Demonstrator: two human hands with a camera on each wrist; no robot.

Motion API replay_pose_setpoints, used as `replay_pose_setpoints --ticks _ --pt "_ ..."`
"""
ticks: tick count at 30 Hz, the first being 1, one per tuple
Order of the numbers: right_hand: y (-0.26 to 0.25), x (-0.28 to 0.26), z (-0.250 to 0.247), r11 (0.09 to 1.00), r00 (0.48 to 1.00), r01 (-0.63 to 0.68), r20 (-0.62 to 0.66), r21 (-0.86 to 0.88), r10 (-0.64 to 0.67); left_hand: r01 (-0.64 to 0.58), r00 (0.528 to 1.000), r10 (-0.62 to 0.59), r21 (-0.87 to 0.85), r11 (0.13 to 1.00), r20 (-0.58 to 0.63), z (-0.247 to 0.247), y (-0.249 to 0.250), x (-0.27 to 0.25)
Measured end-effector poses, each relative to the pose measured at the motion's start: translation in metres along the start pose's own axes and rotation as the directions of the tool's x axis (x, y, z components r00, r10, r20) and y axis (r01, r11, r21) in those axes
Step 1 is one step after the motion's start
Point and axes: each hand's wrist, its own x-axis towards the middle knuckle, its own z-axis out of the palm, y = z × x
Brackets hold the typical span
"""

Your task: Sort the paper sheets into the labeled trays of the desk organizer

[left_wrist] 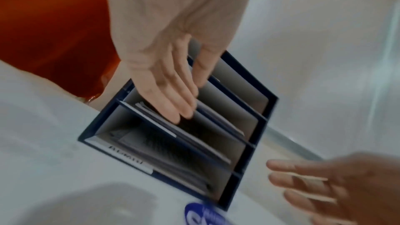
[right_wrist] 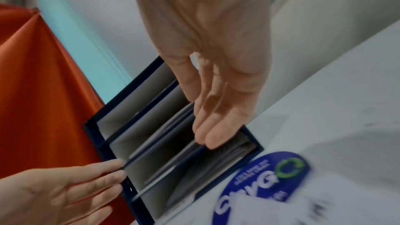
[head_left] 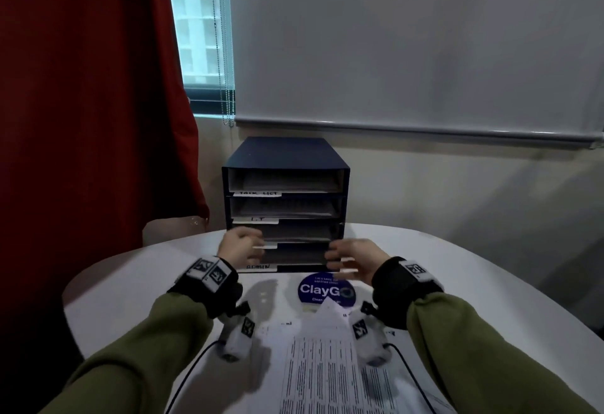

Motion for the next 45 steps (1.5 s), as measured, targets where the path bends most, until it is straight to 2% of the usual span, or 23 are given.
replay_pose_setpoints --ticks 2,3,4,6,8,11,14,16,17,19,21,23,26,27,29,31,33,35,36,38,40,42,45 --pt "0.021 -0.015 -0.011 0.984 0.993 -0.115 -0.004 -0.139 0.116 -0.016 0.973 -0.05 0.282 0.959 0.226 0.005 -0.017 -0.02" --pt "0.031 -0.023 -0.017 0.965 0.983 -0.18 -0.007 -0.192 0.182 -0.066 0.944 -0.089 0.448 0.892 0.316 0.007 -0.026 -0.03" --pt "0.041 -0.031 -0.023 0.942 0.969 -0.243 -0.018 -0.233 0.245 -0.132 0.918 -0.119 0.576 0.806 0.377 0.009 -0.035 -0.039" --pt "0.059 -0.049 -0.036 0.896 0.934 -0.354 -0.057 -0.269 0.352 -0.227 0.896 -0.15 0.722 0.654 0.417 0.011 -0.051 -0.052" --pt "0.074 -0.064 -0.048 0.855 0.902 -0.428 -0.073 -0.292 0.426 -0.263 0.899 -0.157 0.791 0.552 0.409 0.012 -0.061 -0.062" --pt "0.091 -0.082 -0.058 0.881 0.907 -0.42 -0.108 -0.216 0.406 -0.352 0.907 -0.069 0.837 0.418 0.416 0.014 -0.068 -0.071" --pt "0.1 -0.095 -0.058 0.931 0.927 -0.349 -0.182 -0.105 0.327 -0.374 0.924 0.068 0.852 0.367 0.376 0.019 -0.073 -0.082" --pt "0.106 -0.099 -0.058 0.938 0.926 -0.337 -0.21 -0.084 0.314 -0.395 0.919 0.137 0.852 0.344 0.37 0.023 -0.075 -0.088" --pt "0.107 -0.1 -0.058 0.936 0.924 -0.337 -0.226 -0.1 0.309 -0.402 0.915 0.11 0.856 0.325 0.388 0.024 -0.075 -0.091" --pt "0.107 -0.106 -0.056 0.932 0.925 -0.335 -0.235 -0.14 0.298 -0.39 0.909 -0.051 0.887 0.248 0.414 0.026 -0.074 -0.096" --pt "0.106 -0.11 -0.054 0.935 0.934 -0.316 -0.224 -0.158 0.278 -0.349 0.914 -0.141 0.915 0.201 0.379 0.026 -0.073 -0.098" --pt "0.103 -0.117 -0.052 0.928 0.933 -0.33 -0.213 -0.174 0.292 -0.343 0.92 -0.116 0.912 0.224 0.374 0.027 -0.068 -0.101" --pt "0.099 -0.126 -0.05 0.916 0.939 -0.331 -0.178 -0.229 0.294 -0.396 0.899 -0.051 0.858 0.329 0.434 0.026 -0.063 -0.105" --pt "0.096 -0.126 -0.051 0.912 0.943 -0.321 -0.173 -0.253 0.284 -0.404 0.886 -0.06 0.831 0.382 0.459 0.024 -0.06 -0.107" --pt "0.094 -0.124 -0.054 0.853 0.953 -0.294 -0.206 -0.432 0.224 -0.408 0.844 -0.122 0.774 0.484 0.522 0.018 -0.056 -0.109" --pt "0.092 -0.124 -0.055 0.811 0.958 -0.282 -0.19 -0.513 0.213 -0.385 0.805 -0.2 0.749 0.54 0.558 0.013 -0.055 -0.109" --pt "0.096 -0.123 -0.054 0.785 0.965 -0.261 -0.168 -0.562 0.2 -0.349 0.838 -0.192 0.771 0.532 0.511 0.01 -0.055 -0.105" --pt "0.1 -0.125 -0.05 0.73 0.968 -0.253 -0.162 -0.635 0.194 -0.31 0.913 -0.105 0.837 0.452 0.395 0.007 -0.059 -0.095" --pt "0.101 -0.125 -0.049 0.697 0.972 -0.234 -0.163 -0.678 0.168 -0.283 0.935 -0.086 0.87 0.405 0.344 0.006 -0.06 -0.093" --pt "0.102 -0.122 -0.051 0.661 0.976 -0.217 -0.153 -0.719 0.154 -0.242 0.95 -0.092 0.892 0.382 0.298 0.004 -0.063 -0.092" --pt "0.1 -0.119 -0.057 0.648 0.975 -0.217 -0.134 -0.73 0.175 -0.225 0.951 -0.098 0.874 0.431 0.294 0.002 -0.066 -0.09" --pt "0.096 -0.117 -0.062 0.668 0.974 -0.214 -0.102 -0.713 0.203 -0.209 0.962 -0.046 0.834 0.51 0.268 0.003 -0.066 -0.087" --pt "0.087 -0.115 -0.061 0.816 0.971 -0.236 -0.095 -0.527 0.22 -0.203 0.967 0.006 0.762 0.615 0.253 0.002 -0.065 -0.082"
